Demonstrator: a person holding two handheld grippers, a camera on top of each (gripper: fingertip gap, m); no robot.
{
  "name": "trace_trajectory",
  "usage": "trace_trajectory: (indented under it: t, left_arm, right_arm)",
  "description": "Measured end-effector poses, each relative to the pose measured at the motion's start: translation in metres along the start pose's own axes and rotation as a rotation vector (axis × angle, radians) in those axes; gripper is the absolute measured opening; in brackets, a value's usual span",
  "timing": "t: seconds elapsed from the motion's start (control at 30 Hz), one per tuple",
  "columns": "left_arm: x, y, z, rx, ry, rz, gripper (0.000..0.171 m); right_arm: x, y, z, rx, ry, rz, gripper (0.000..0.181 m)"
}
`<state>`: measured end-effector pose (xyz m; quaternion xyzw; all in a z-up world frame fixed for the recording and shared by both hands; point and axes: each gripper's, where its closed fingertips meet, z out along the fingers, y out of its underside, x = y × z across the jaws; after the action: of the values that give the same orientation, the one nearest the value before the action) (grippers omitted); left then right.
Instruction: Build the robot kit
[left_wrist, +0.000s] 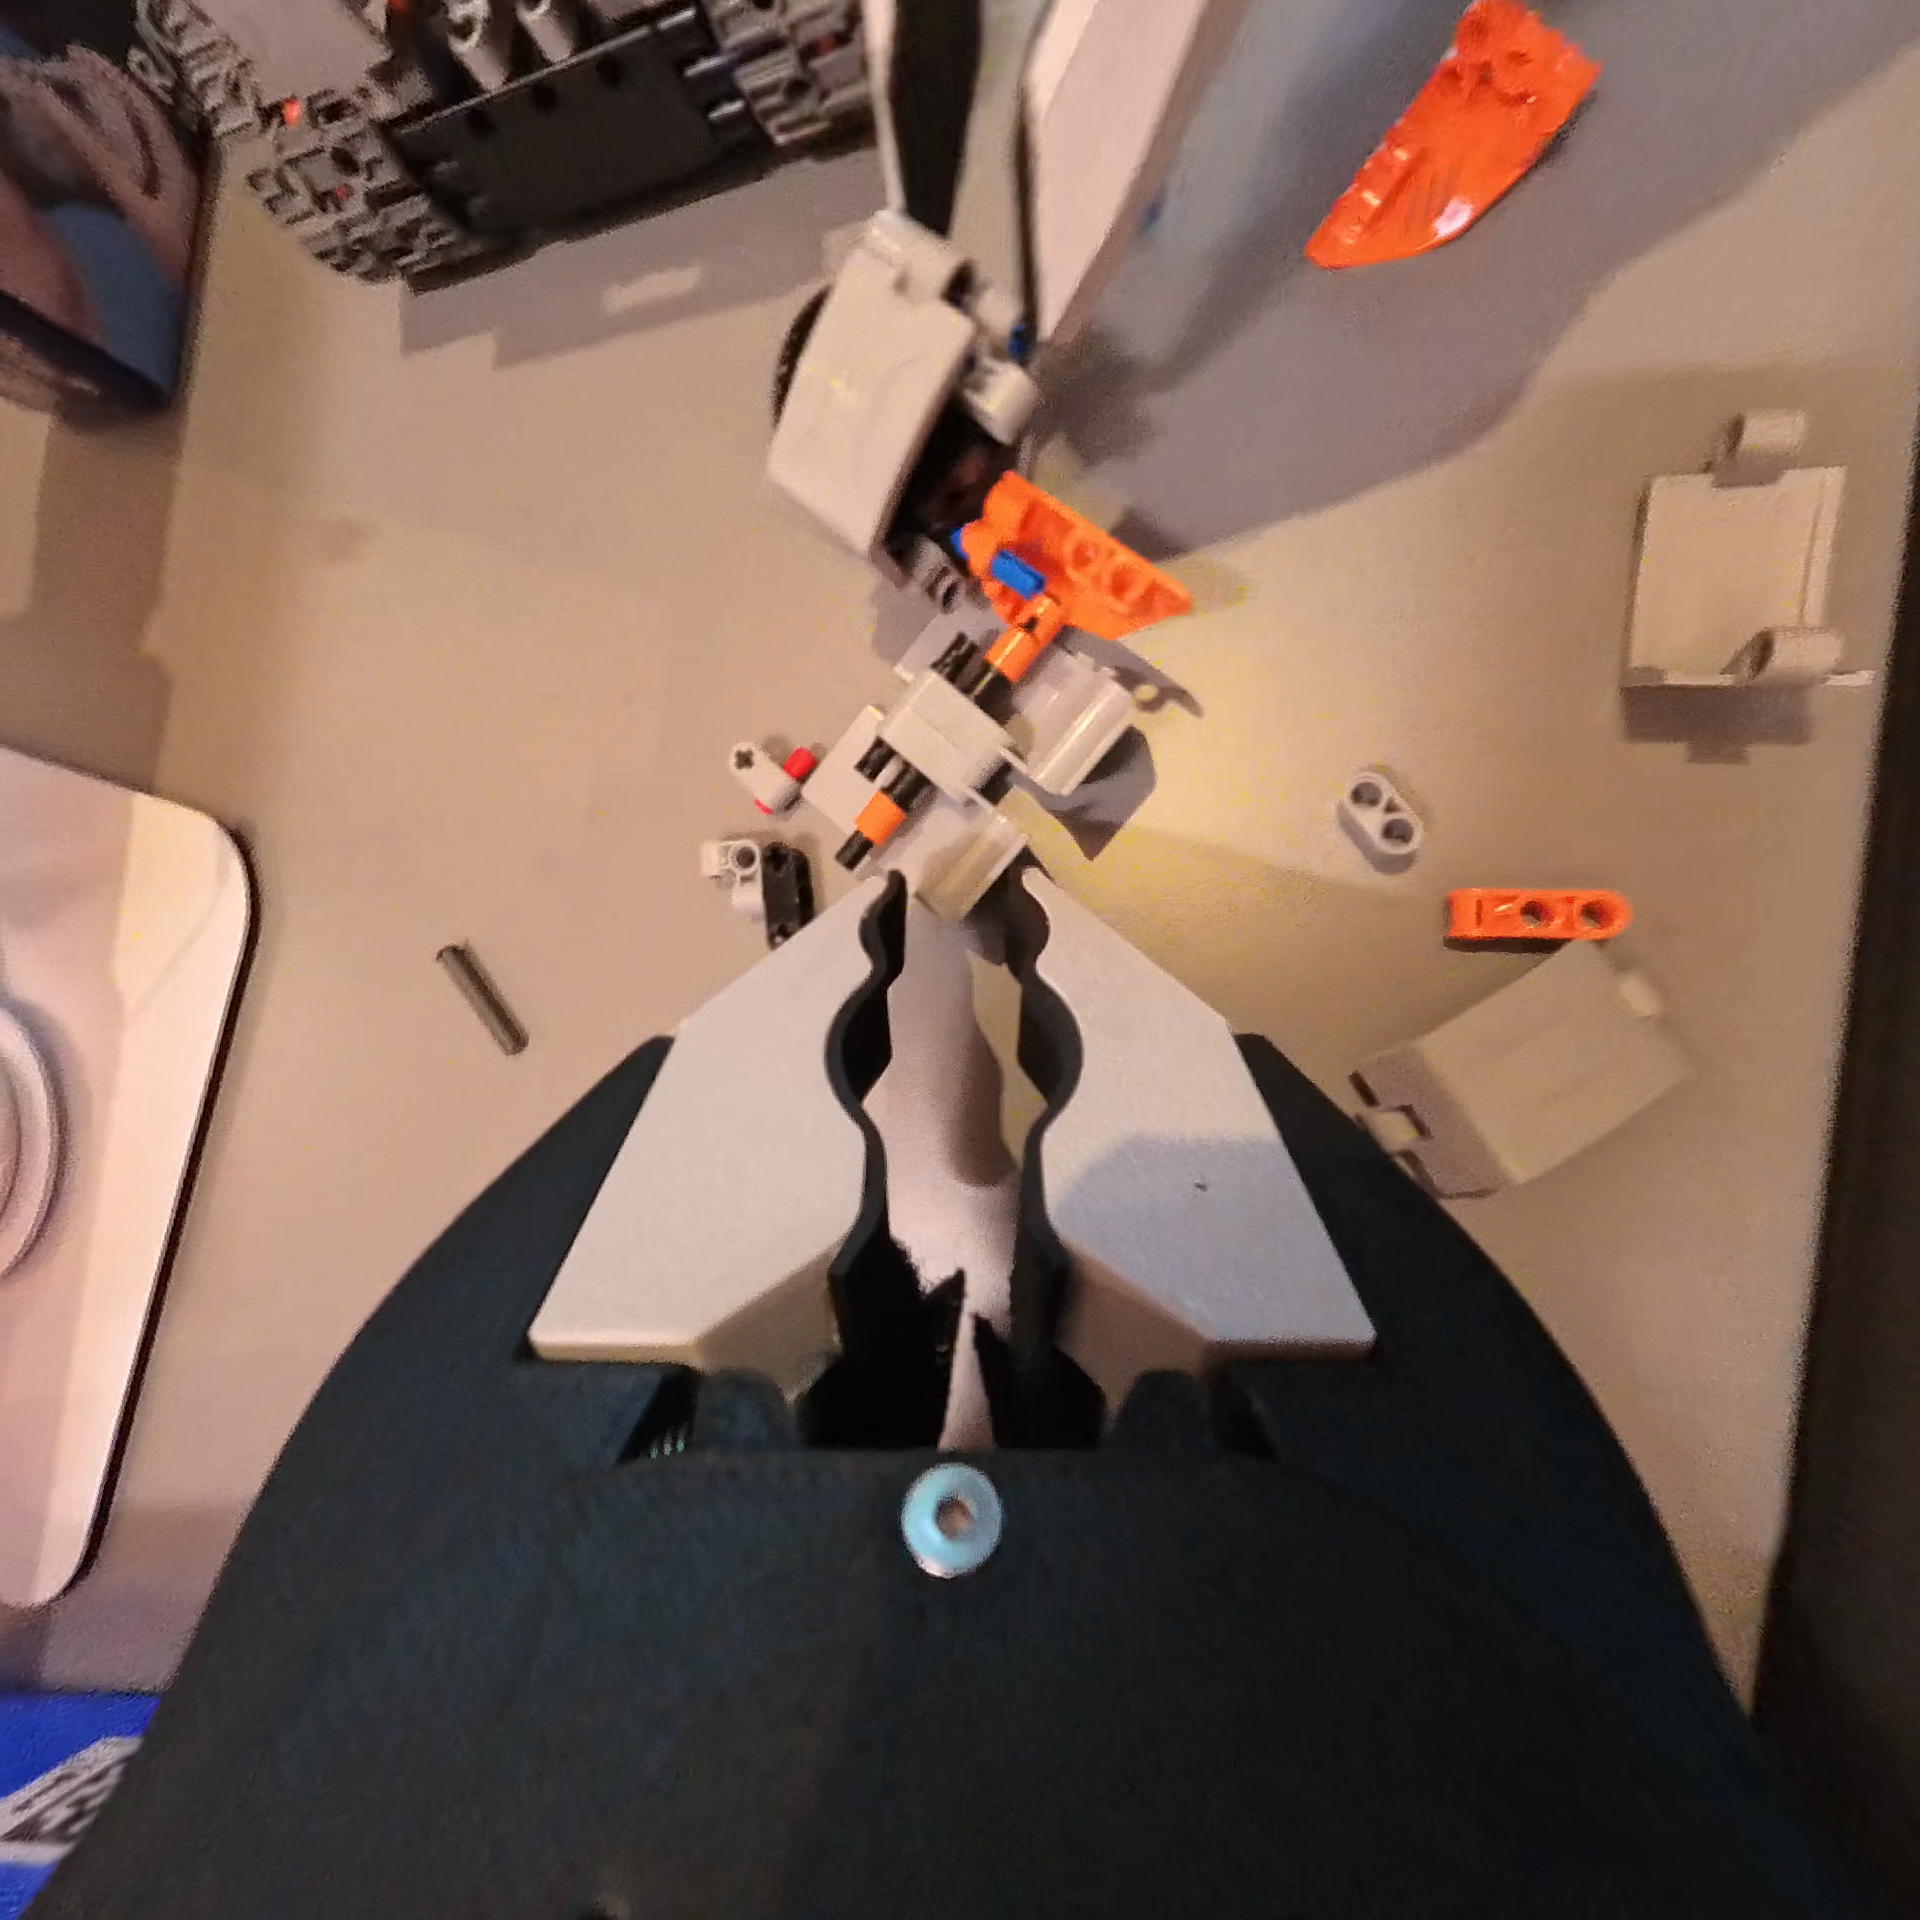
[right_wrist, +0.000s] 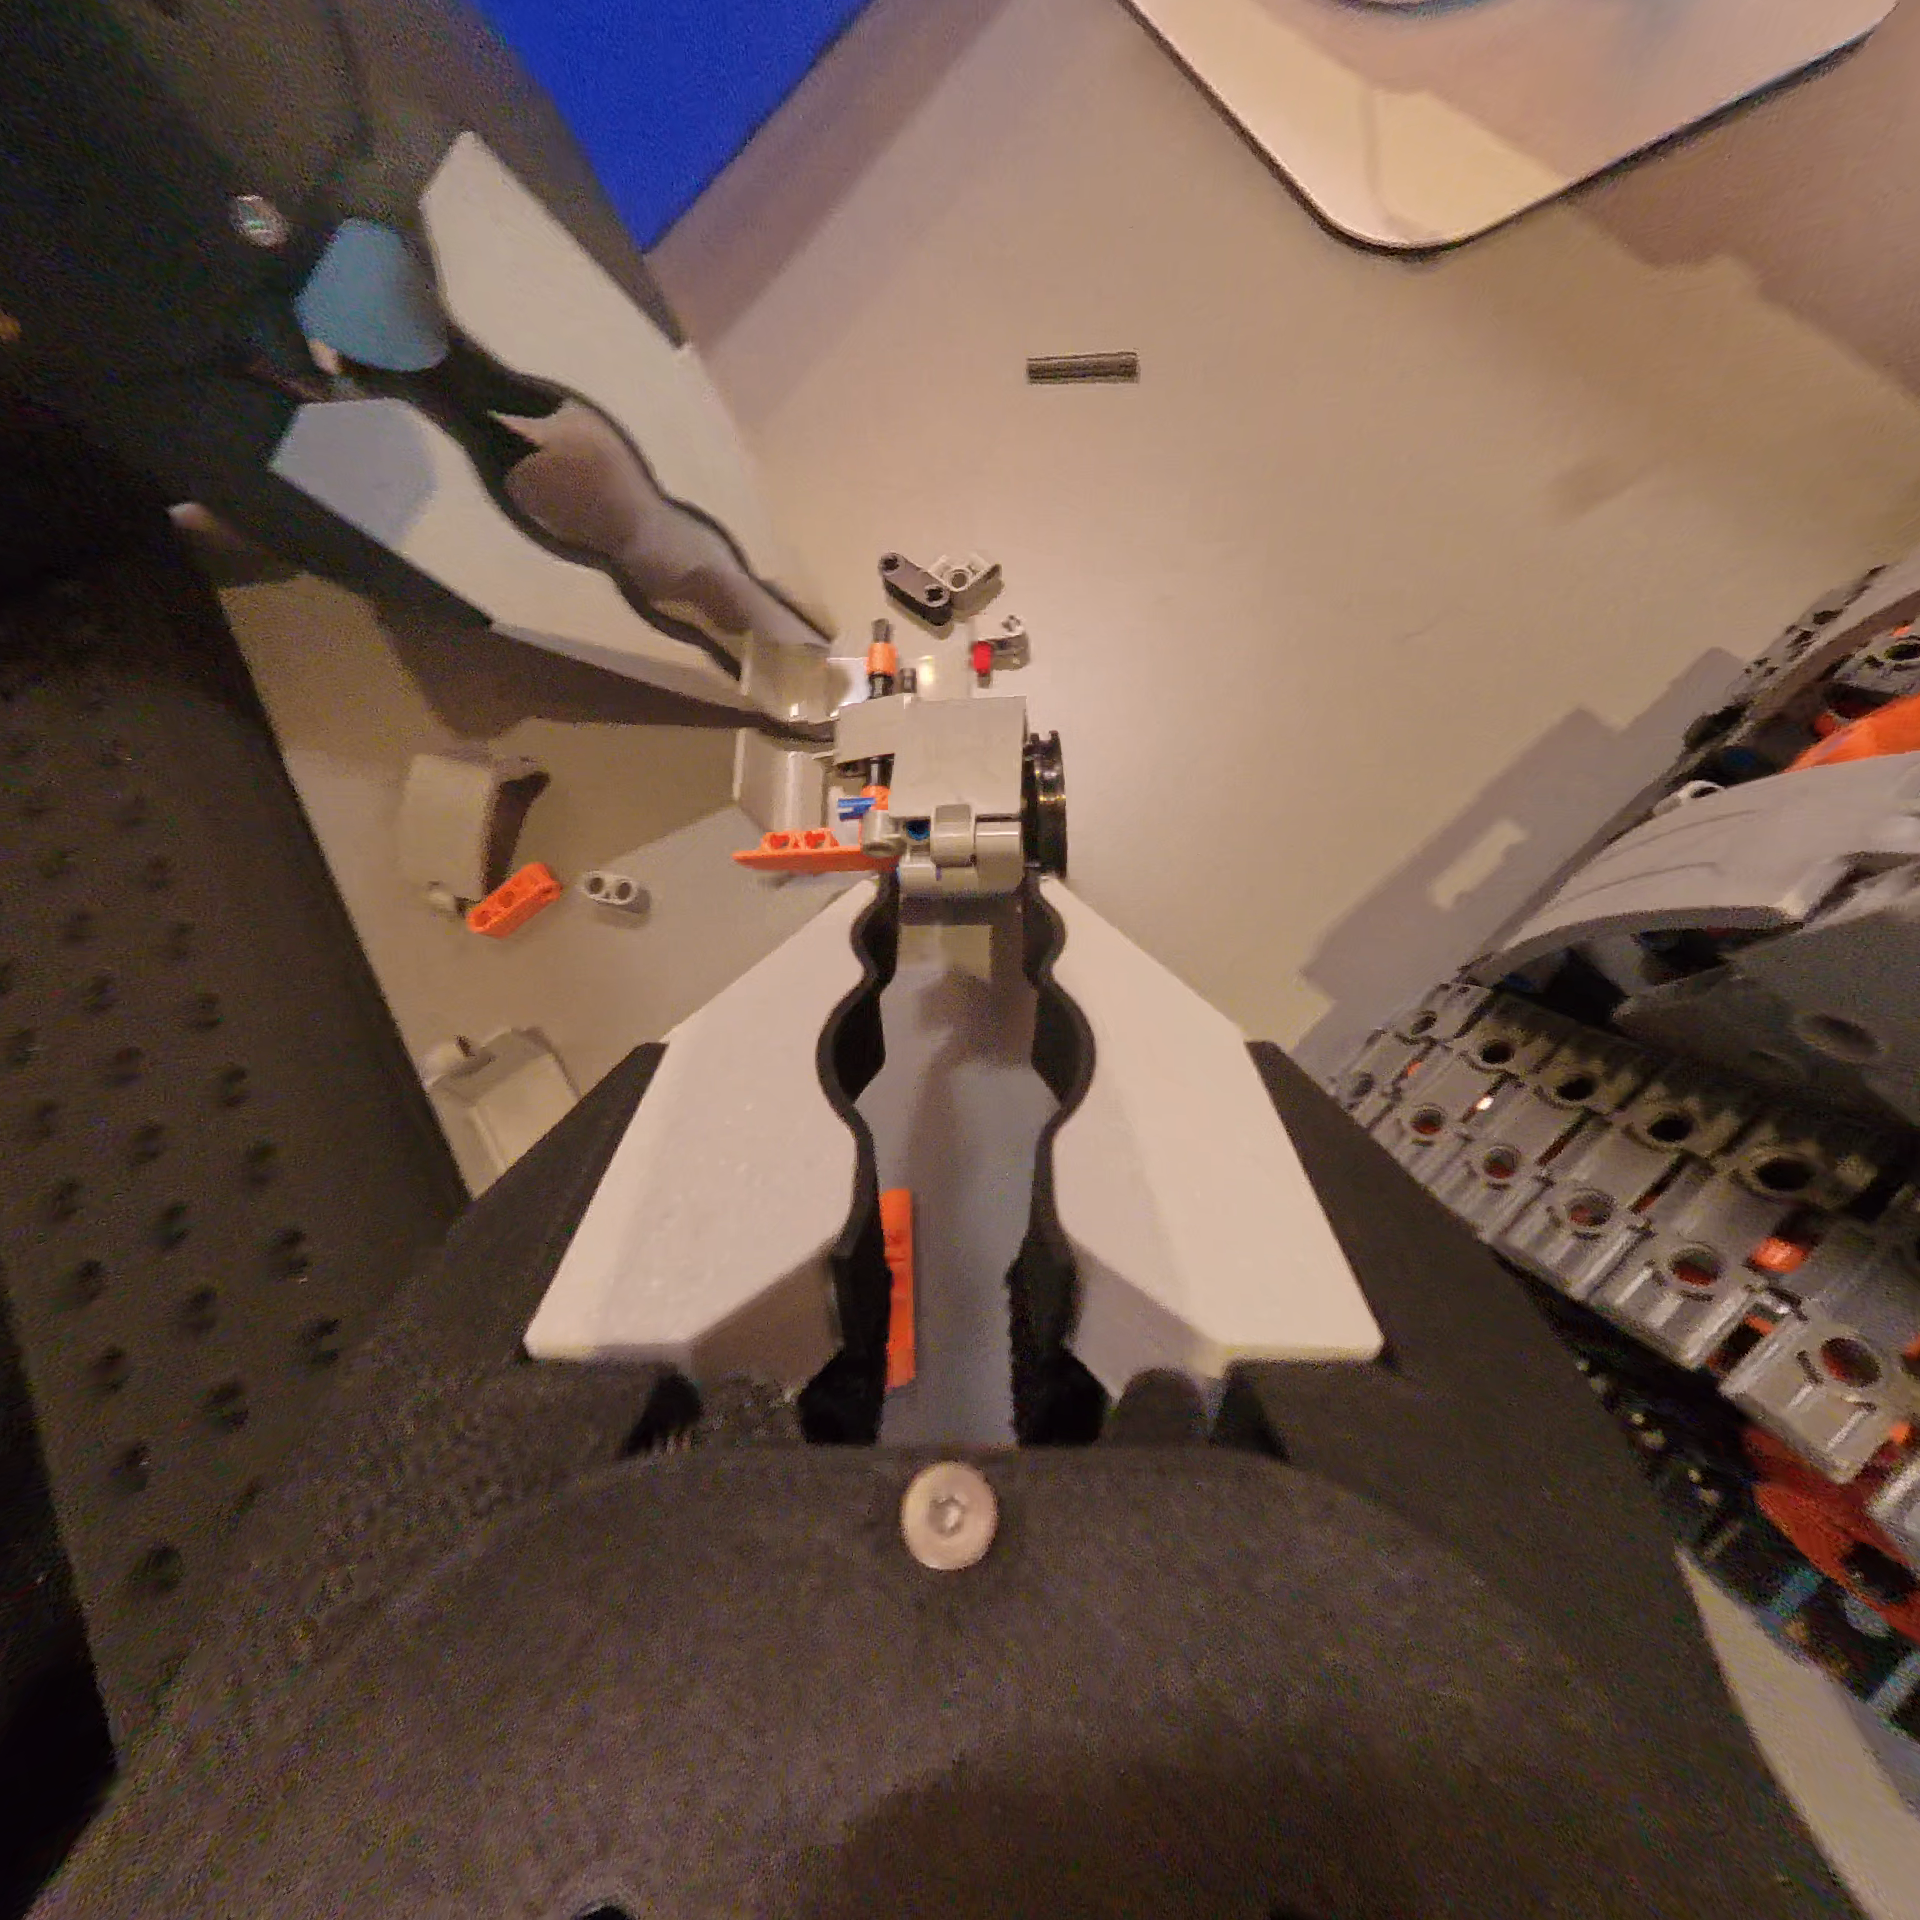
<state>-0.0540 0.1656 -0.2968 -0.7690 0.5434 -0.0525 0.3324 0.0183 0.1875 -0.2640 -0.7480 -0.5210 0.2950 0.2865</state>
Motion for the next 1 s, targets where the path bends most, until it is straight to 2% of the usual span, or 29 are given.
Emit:
trace_trajectory:
  t: [0.07,0.17,0.3,0.43,0.5,0.63,0.8,0.9,1.0]
  left_arm:
    - [-0.002,0.001,-0.002,0.012,0.0,-0.022,0.015]
    - [-0.009,0.004,-0.006,0.007,-0.026,-0.062,0.028]
    - [-0.01,0.009,-0.013,0.002,-0.02,-0.127,0.049]
    - [0.006,0.006,-0.018,0.018,0.059,-0.205,0.064]
    - [0.01,0.006,-0.013,0.001,0.058,-0.208,0.064]
    - [0.009,0.007,-0.005,-0.024,0.049,-0.223,0.069]
    - [0.007,0.007,-0.007,-0.002,0.054,-0.252,0.071]
    - [0.006,0.009,-0.006,-0.012,0.051,-0.251,0.072]
    - [0.005,0.011,-0.003,-0.015,0.042,-0.238,0.063]
  right_arm:
    - [-0.005,0.003,0.0,-0.012,0.01,-0.021,0.021]
    - [-0.013,0.009,0.0,-0.034,-0.007,-0.024,0.019]
    - [-0.007,0.008,-0.005,-0.023,0.001,0.002,0.029]
    - [-0.011,0.01,-0.001,-0.045,-0.03,-0.011,0.043]
    - [-0.019,0.011,0.005,-0.06,-0.056,-0.03,0.044]
    - [-0.042,0.011,0.007,-0.067,-0.131,-0.071,0.034]
    - [-0.031,0.011,0.003,-0.071,-0.073,-0.069,0.041]
    - [-0.036,0.01,0.008,-0.09,-0.079,-0.095,0.043]
    - [-0.04,0.009,0.015,-0.11,-0.076,-0.115,0.046]
